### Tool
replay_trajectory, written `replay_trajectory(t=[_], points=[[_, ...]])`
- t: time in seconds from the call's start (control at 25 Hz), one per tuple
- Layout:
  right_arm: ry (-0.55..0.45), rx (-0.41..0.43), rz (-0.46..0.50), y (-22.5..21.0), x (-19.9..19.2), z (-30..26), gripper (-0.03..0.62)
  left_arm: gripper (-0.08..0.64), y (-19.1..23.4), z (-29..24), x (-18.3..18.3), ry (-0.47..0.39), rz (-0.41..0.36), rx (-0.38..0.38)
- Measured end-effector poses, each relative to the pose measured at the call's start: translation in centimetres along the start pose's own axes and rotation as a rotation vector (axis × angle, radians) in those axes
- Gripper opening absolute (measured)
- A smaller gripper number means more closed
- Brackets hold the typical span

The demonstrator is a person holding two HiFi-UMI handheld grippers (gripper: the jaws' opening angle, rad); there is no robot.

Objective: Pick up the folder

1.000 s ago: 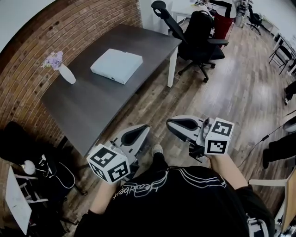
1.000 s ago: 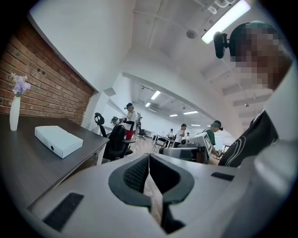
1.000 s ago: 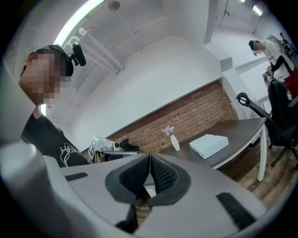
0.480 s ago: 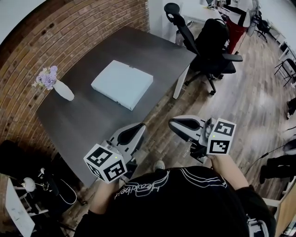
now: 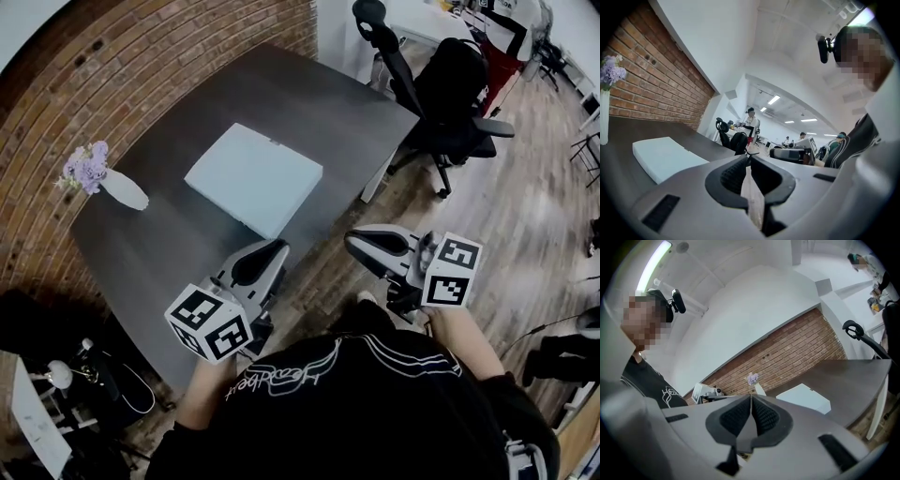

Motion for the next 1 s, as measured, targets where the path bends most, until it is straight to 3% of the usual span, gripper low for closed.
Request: replay_trajectory(t=[0.32, 0.56, 0.84, 0.92, 1.0], points=[[0.063, 0.132, -0.035, -8.4, 3.0, -3.3, 0.000, 0.025, 4.5, -2.9, 0.9, -0.056, 0.052, 0.194], [0.134, 0.248, -0.046, -14.3, 6.1, -8.1, 0.000, 0.087, 7.9, -4.4, 1.4, -0.094, 0.120, 0.354], [0.221, 0.360, -0.063, -20.0, 7.1, -12.7, 0.005, 0.167, 11.1, -5.8, 0.6, -0.139, 0.193, 0.536], [0.248, 0.376, -0.072, -21.5, 7.0, -13.8, 0.024, 0.188, 11.9, -5.7, 0.2, -0.152, 0.217, 0.584], [0.282, 0.386, -0.079, -22.9, 6.6, -14.8, 0.087, 0.195, 12.6, -5.5, -0.3, -0.166, 0.238, 0.631]])
Point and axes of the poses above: the fingertips, and each gripper's own axes: z backward along the fingers, y to its left, x out of its top, the point moved 6 cm from there along z, backward along the fingers, and after that the axes turned 6 degrees about -y, right-handed, at the moved point
